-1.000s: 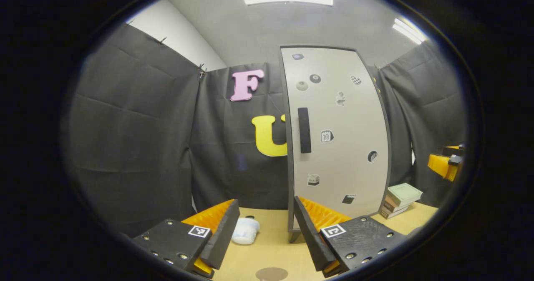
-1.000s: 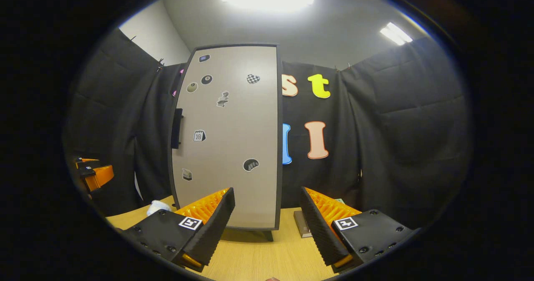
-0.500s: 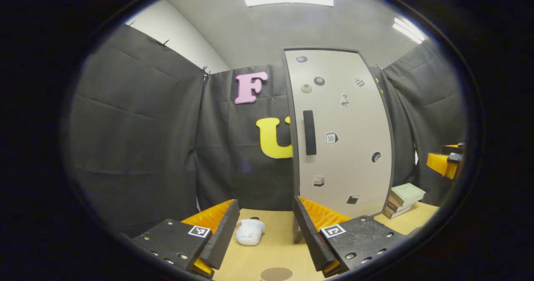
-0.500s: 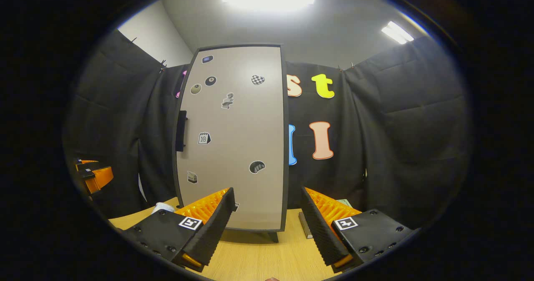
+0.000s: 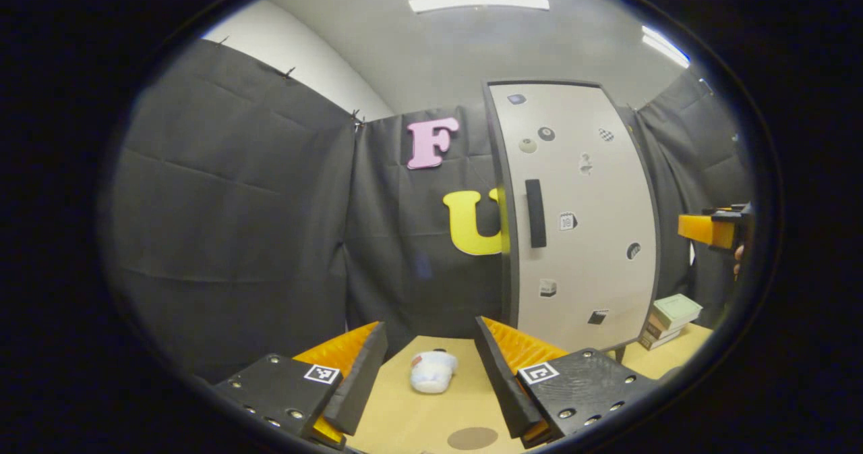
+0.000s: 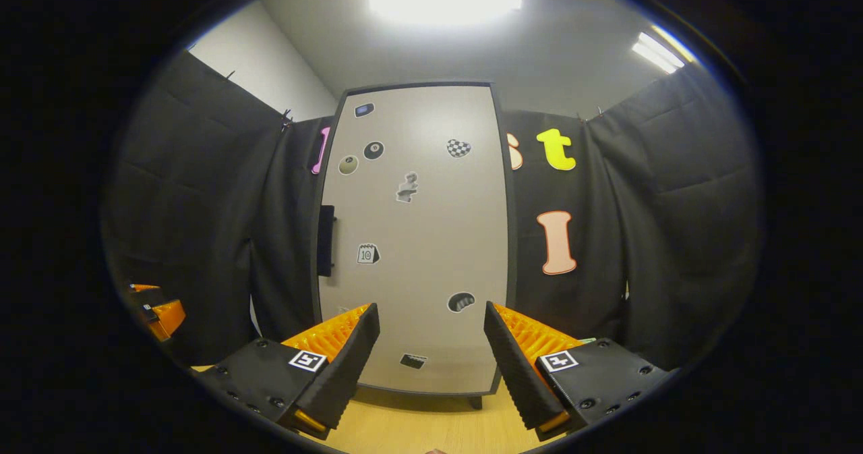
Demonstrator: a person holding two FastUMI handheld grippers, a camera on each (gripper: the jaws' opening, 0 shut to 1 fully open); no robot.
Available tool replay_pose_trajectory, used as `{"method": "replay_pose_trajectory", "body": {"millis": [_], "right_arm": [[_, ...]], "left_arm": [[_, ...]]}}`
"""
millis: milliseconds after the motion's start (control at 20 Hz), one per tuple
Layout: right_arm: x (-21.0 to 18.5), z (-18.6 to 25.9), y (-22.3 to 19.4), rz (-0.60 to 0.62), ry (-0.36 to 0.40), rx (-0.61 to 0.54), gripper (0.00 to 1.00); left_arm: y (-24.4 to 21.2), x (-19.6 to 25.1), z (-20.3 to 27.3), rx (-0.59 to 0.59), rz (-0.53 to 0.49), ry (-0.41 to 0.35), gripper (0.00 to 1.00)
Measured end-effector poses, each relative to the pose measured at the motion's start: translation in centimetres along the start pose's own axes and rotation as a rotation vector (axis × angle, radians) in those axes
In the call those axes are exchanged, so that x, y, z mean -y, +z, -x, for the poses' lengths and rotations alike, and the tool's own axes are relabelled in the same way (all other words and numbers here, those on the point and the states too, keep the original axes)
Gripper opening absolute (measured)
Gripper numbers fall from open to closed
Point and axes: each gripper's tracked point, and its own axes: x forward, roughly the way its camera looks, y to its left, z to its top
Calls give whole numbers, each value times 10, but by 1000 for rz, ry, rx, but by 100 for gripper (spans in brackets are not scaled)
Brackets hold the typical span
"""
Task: Open the cabinet door with the right hand, grasp the bottle in the cabinet with the left hand and place it on the coaster, then close the cabinet door with the right hand.
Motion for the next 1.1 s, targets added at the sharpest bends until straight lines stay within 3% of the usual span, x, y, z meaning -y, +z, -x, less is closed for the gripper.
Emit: {"method": "replay_pose_trajectory", "body": {"millis": [600,1100], "right_arm": [[-88,-56,36,-60,162,18,99],[-137,-117,36,-69,158,-31,99]], "left_arm": [[-19,-105,30,-32,-18,180,79],[-42,-180,47,-72,-22,291,79]]}}
